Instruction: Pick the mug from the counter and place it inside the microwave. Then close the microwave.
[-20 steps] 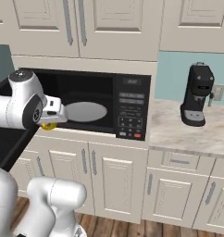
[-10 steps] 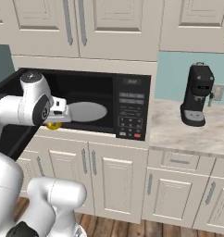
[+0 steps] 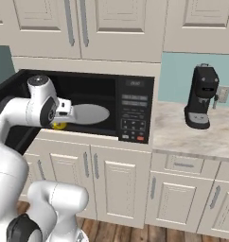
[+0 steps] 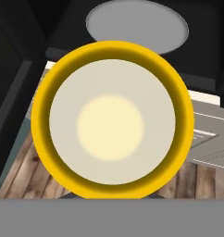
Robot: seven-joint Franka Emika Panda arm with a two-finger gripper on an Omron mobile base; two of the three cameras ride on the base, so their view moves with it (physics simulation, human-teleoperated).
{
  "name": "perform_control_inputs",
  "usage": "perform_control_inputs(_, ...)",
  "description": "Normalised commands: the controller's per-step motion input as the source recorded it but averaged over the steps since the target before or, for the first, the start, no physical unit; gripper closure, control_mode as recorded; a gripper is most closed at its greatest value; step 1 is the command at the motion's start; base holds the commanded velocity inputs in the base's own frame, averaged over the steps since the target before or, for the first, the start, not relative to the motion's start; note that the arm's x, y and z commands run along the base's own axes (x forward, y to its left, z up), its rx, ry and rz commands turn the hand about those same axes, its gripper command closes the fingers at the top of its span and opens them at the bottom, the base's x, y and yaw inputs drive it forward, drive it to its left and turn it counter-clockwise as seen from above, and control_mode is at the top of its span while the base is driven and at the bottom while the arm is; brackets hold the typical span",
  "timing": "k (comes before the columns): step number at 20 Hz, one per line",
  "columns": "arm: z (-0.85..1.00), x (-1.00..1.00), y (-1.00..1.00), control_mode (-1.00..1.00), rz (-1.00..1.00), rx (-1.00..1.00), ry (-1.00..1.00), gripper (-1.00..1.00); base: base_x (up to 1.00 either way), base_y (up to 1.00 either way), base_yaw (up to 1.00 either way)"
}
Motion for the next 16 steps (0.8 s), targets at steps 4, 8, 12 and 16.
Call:
perform_control_inputs(4, 0.0, 0.4, 0.12, -1.0, 0.0, 0.0, 0.0, 1.0, 0.0, 0.0, 0.0)
perform_control_inputs(8, -0.01, 0.49, 0.11, -1.0, -0.01, 0.0, 0.0, 1.0, 0.0, 0.0, 0.0)
perform_control_inputs(12, 0.0, 0.41, 0.01, -1.0, 0.0, 0.0, 0.0, 1.0, 0.0, 0.0, 0.0)
perform_control_inputs(16, -0.03, 0.22, 0.0, -1.0, -0.02, 0.0, 0.0, 1.0, 0.0, 0.0, 0.0)
